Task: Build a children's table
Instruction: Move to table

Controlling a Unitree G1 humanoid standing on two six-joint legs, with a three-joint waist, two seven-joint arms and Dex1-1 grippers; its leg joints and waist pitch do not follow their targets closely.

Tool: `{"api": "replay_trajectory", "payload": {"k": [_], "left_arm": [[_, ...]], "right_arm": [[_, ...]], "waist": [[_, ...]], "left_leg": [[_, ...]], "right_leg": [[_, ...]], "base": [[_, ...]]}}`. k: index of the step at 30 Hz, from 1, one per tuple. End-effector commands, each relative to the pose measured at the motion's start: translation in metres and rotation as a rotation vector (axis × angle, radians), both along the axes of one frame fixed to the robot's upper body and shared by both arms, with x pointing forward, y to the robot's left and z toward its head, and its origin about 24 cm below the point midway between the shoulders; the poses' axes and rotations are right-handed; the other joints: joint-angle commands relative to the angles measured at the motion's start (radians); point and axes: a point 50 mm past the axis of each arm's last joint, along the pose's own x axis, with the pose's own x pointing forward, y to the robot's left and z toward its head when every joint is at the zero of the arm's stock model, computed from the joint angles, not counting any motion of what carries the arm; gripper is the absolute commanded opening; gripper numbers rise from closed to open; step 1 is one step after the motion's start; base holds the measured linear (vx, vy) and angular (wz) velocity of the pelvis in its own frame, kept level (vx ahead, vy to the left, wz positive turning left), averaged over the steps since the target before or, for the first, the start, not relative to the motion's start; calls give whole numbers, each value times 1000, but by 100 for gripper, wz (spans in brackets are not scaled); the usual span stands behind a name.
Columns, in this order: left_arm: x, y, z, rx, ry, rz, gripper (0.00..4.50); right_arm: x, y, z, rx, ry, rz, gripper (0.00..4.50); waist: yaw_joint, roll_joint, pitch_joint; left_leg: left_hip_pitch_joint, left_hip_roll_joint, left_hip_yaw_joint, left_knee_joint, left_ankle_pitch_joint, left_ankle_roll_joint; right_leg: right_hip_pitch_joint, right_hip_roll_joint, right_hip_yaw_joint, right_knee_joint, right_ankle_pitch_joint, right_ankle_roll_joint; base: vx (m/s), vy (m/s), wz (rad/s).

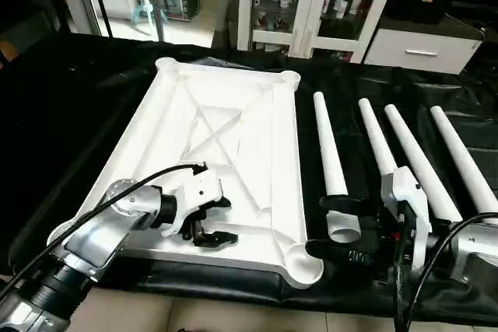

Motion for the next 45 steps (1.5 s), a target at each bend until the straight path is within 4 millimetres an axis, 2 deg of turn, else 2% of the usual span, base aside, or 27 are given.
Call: {"api": "replay_trajectory", "payload": {"k": [1, 4, 5, 9, 16, 19, 22, 24, 26, 30, 31, 37, 43, 45], "left_arm": [[4, -2, 1, 11, -8, -7, 327], [5, -3, -1, 15, -8, -12, 299], [5, -3, -2, 18, -9, -7, 294], [8, -5, -2, 8, -15, 2, 263], [0, -3, -7, 62, 23, -72, 211], [-4, -1, -9, 84, 39, -93, 195], [-6, 1, -11, 104, 40, -104, 163], [-5, 1, -11, 105, 35, -98, 160], [-4, 1, -12, 121, 20, -98, 127], [-3, 1, -13, 128, 9, -88, 116], [-3, 1, -14, 142, 7, -93, 92], [-5, 4, -19, 196, -4, -94, 63], [14, 14, -18, 223, -107, 63, 16], [23, 24, -15, 256, -140, 129, 11]], "right_arm": [[-3, 1, 1, -14, 6, 13, 450], [-5, 1, -1, -19, 13, 13, 450], [-6, 0, -1, -23, 15, 12, 450], [-8, 0, -1, -24, 19, 13, 450], [-8, 0, -6, -83, -15, 18, 450], [-8, 2, -6, -84, -18, 24, 450], [-7, 2, -7, -102, -40, 21, 450], [-5, 1, -8, -105, -56, 7, 450], [-3, 0, -9, -111, -67, 0, 450], [-1, -1, -9, -115, -75, -6, 450], [-1, -1, -10, -116, -76, -5, 450], [-2, -1, -12, -129, -85, -2, 450], [6, -2, -12, -132, -127, -56, 450], [6, -2, -12, -133, -132, -55, 450]], "waist": [[-1, 11, -43], [2, 10, -43], [1, 14, -44], [3, 13, -43], [2, 15, -41], [0, 15, -44], [-6, 12, -48], [-6, 11, -49], [-6, 13, -48], [-8, 11, -45], [-8, 10, -45], [-9, 11, -44], [-14, 8, -44], [-17, 6, -45]], "left_leg": [[-10, 78, -24, -101, -156, 22], [-9, 79, -25, -103, -174, 16], [-10, 80, -26, -103, -174, 14], [-10, 80, -26, -103, -175, 16], [-10, 81, -29, -106, -207, 9], [-12, 81, -28, -107, -179, 15], [-13, 80, -24, -104, -108, 38], [-12, 80, -23, -102, -93, 47], [-12, 81, -22, -103, -99, 51], [-10, 82, -22, -106, -144, 44], [-10, 82, -22, -106, -148, 43], [-11, 82, -23, -108, -151, 42], [-12, 79, -22, -107, -170, 39], [-19, 77, -25, -107, -168, 40]], "right_leg": [[39, -79, 54, -82, -247, -218], [39, -80, 54, -83, -270, -210], [39, -80, 54, -83, -259, -211], [39, -80, 54, -82, -253, -216], [37, -83, 55, -89, -314, -196], [40, -81, 55, -84, -268, -198], [45, -81, 53, -76, -175, -224], [44, -81, 53, -76, -160, -232], [44, -82, 53, -78, -177, -239], [42, -83, 54, -84, -238, -229], [42, -82, 53, -84, -246, -226], [40, -83, 54, -87, -272, -207], [37, -82, 54, -91, -304, -197], [42, -84, 53, -92, -329, -182]], "base": [[0, 0, 0], [0, 0, 0], [0, 0, 0], [0, 0, 0], [0, 0, 0], [0, 0, 0], [0, 0, 0], [0, 0, 0], [0, 0, 0], [0, 0, 0], [0, 0, 0], [0, 0, 0], [0, 0, 0], [0, 0, 0]]}}
